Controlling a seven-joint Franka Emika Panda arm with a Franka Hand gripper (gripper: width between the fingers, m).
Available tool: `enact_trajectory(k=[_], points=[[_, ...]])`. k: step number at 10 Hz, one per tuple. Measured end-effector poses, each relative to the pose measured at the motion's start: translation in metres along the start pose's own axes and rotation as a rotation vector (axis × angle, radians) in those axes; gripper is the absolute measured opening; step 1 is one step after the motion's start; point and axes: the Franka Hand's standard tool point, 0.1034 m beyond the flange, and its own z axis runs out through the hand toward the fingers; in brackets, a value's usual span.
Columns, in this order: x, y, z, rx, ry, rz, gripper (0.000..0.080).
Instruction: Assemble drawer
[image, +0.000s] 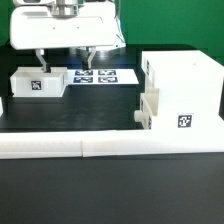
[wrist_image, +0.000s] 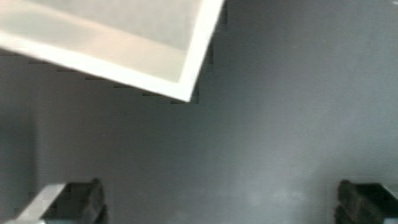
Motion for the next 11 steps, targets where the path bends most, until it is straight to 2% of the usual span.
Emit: enact_trajectory(k=[2, 4, 6, 11], points=[[-0.018, 0.002, -0.005, 0.003, -0.044, 0.07, 0.0649], [-0.033, 0.0, 0.0, 0.023, -0.098, 0.098, 0.0649], [-0.045, 0.003, 0.007, 0.03, -0.126, 0.121, 0.0649], [-0.044, 0.001, 0.008, 0.03, -0.126, 0.115, 0.0649]])
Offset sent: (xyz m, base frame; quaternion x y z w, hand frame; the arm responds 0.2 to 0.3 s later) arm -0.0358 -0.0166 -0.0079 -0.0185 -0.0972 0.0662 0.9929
